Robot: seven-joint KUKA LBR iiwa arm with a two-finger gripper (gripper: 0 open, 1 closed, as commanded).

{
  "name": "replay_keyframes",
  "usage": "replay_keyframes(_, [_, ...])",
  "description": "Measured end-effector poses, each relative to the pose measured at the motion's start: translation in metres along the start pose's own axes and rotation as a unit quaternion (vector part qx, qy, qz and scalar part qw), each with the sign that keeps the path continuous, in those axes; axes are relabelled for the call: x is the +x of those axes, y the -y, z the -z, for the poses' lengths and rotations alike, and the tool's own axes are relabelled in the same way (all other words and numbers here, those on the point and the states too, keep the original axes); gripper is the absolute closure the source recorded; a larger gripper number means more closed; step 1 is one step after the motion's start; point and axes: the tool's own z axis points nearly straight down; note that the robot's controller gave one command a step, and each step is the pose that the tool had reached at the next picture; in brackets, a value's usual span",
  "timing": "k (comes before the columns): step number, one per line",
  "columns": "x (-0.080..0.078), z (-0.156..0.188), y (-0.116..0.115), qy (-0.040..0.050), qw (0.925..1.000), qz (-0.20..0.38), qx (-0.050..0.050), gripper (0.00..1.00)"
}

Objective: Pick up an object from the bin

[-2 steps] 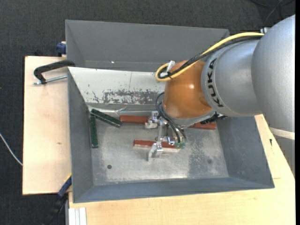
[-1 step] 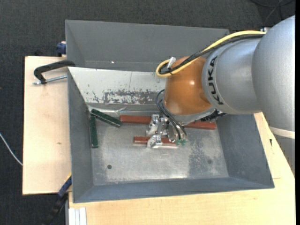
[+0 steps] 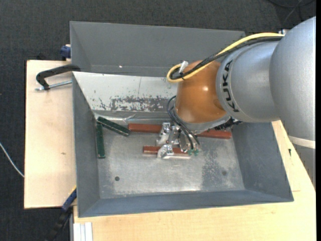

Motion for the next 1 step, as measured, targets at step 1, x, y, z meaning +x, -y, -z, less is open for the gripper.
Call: replay_keyframes(1, [0.0004,0.0025,0.0000,0.0007,1.0000,0.000,0.000,1.00])
